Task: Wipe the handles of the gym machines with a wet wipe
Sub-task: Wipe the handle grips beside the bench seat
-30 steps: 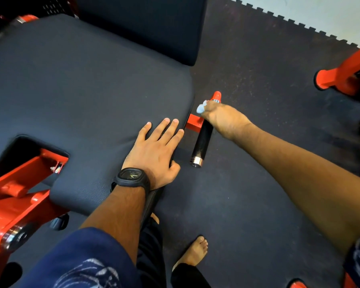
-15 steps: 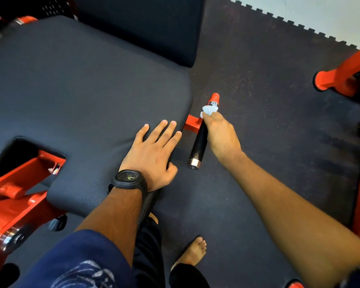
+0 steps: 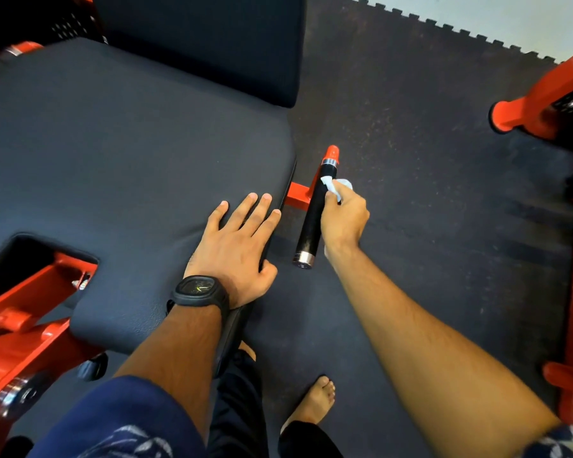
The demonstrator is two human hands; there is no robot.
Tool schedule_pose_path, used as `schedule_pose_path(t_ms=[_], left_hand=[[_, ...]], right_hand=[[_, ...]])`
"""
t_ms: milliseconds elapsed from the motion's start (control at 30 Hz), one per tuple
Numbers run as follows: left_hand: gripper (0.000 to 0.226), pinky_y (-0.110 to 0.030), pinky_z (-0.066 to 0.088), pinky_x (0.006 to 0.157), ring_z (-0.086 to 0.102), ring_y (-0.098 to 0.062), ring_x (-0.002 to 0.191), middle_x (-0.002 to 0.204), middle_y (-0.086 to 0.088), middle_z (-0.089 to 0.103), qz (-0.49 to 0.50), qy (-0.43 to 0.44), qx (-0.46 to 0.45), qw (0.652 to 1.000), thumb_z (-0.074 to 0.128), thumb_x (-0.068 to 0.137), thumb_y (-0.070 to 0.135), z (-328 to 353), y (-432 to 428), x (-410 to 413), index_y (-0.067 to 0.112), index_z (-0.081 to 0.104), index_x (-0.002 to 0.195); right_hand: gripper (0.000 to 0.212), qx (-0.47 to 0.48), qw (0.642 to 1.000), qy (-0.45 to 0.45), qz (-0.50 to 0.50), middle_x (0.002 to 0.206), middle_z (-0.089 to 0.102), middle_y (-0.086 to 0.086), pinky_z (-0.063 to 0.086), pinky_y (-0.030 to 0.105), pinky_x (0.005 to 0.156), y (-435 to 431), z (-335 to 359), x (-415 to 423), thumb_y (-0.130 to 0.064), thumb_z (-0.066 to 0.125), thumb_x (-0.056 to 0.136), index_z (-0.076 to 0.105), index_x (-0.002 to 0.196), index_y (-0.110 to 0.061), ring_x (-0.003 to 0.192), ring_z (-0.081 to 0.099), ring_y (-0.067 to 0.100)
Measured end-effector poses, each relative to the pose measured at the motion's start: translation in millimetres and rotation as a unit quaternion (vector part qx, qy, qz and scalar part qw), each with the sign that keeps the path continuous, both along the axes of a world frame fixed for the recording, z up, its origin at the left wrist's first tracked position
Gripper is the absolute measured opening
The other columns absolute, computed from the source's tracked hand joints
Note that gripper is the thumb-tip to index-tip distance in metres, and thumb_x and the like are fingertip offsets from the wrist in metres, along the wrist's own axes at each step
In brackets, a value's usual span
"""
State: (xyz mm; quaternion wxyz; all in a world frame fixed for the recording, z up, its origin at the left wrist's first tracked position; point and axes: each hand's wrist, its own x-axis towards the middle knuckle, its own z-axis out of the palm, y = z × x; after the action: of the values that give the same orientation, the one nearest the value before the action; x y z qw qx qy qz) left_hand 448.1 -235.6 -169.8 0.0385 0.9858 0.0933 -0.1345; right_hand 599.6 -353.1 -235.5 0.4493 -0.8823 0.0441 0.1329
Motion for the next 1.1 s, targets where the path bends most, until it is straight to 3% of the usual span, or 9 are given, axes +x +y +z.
schedule_pose_path(t_ms=[433,533,567,600,633,667,700,833,1100], left_hand=[[0.081,-0.052,0.014,0.123,0.010,-0.020,0.154,0.167,-0.002,0.015,0.000,0.001,0.003,1.000,0.037,0.080,0.045,-0.7,-0.4,0.2,0.021,0.028,0.157],[0.081,-0.052,0.013,0.123,0.011,-0.020,0.154,0.167,-0.002,0.015,0.000,0.002,0.005,1.000,0.037,0.079,0.045,-1.6,-0.1,-0.7,0.021,0.028,0.156],[0.081,-0.052,0.013,0.123,0.012,-0.020,0.154,0.167,-0.002,0.016,0.001,-0.002,0.003,1.000,0.038,0.079,0.044,-2.1,-0.2,-0.8,0.021,0.030,0.156],[0.081,-0.052,0.013,0.122,0.013,-0.020,0.154,0.167,-0.002,0.016,0.002,-0.005,0.002,1.000,0.038,0.079,0.044,-2.0,0.0,-0.5,0.021,0.031,0.156],[0.081,-0.052,0.013,0.122,0.013,-0.020,0.154,0.167,-0.002,0.017,0.001,-0.007,0.002,1.000,0.039,0.078,0.044,-2.1,-0.2,-0.8,0.021,0.032,0.156],[0.081,-0.052,0.013,0.122,0.013,-0.020,0.154,0.167,-0.002,0.017,0.000,-0.007,0.001,1.000,0.039,0.078,0.044,-2.1,-0.2,-0.8,0.021,0.031,0.156],[0.081,-0.052,0.013,0.123,0.012,-0.020,0.154,0.167,-0.002,0.016,0.001,-0.006,0.000,1.000,0.038,0.079,0.044,-2.1,0.1,-0.6,0.021,0.031,0.156],[0.081,-0.051,0.011,0.123,0.009,-0.019,0.154,0.167,-0.001,0.013,0.004,-0.002,-0.002,1.000,0.038,0.080,0.045,-0.5,0.0,-0.7,0.022,0.028,0.157],[0.082,-0.051,0.011,0.123,0.007,-0.019,0.155,0.168,-0.001,0.011,0.001,0.006,0.004,1.000,0.039,0.081,0.046,-0.6,0.1,-0.5,0.023,0.025,0.158]], right_hand=[[0.033,0.107,0.980,0.105,-0.130,0.058,0.045,-0.002,0.034,0.020,0.054,-3.7,0.0,-0.8,-0.018,0.060,0.094,0.058,0.064,-0.006,0.059,0.037,0.004],[0.042,0.099,0.977,0.127,-0.142,0.064,0.050,-0.006,0.041,0.033,0.057,-6.0,-12.1,-25.3,-0.037,0.055,0.093,0.053,0.075,0.002,0.060,0.045,0.014],[0.053,0.113,0.972,0.146,-0.147,0.065,0.060,0.001,0.045,0.042,0.055,-9.9,-20.8,-40.1,-0.049,0.054,0.090,0.049,0.077,0.003,0.085,0.026,0.013],[0.061,0.134,0.967,0.161,-0.146,0.089,0.072,0.018,0.052,0.058,0.065,-14.4,-30.9,-48.6,-0.057,0.053,0.088,0.047,0.077,0.003,0.105,0.047,0.035],[0.061,0.146,0.963,0.173,-0.149,0.110,0.051,0.015,0.049,0.064,0.073,-17.4,-31.9,-49.5,-0.058,0.054,0.086,0.045,0.072,0.001,0.102,0.036,0.024],[0.054,0.135,0.964,0.177,-0.147,0.092,0.030,-0.004,0.021,0.037,0.076,-17.1,-28.5,-44.2,-0.053,0.056,0.086,0.044,0.065,-0.005,0.089,0.028,0.017],[0.047,0.110,0.970,0.172,-0.130,0.078,0.029,-0.003,0.028,0.040,0.054,-14.8,-20.8,-36.6,-0.046,0.058,0.087,0.043,0.062,-0.009,0.076,0.026,0.017],[0.035,0.051,0.993,0.069,-0.079,0.053,0.034,-0.014,0.032,0.029,0.057,-18.3,12.0,-55.2,-0.025,0.059,0.095,0.053,0.062,-0.015,0.056,0.030,0.011],[0.019,0.001,1.000,0.001,0.007,0.080,0.055,-0.008,0.039,0.021,0.065,-19.7,36.6,-90.9,-0.018,0.049,0.101,0.066,0.093,-0.017,0.067,0.048,0.010]])
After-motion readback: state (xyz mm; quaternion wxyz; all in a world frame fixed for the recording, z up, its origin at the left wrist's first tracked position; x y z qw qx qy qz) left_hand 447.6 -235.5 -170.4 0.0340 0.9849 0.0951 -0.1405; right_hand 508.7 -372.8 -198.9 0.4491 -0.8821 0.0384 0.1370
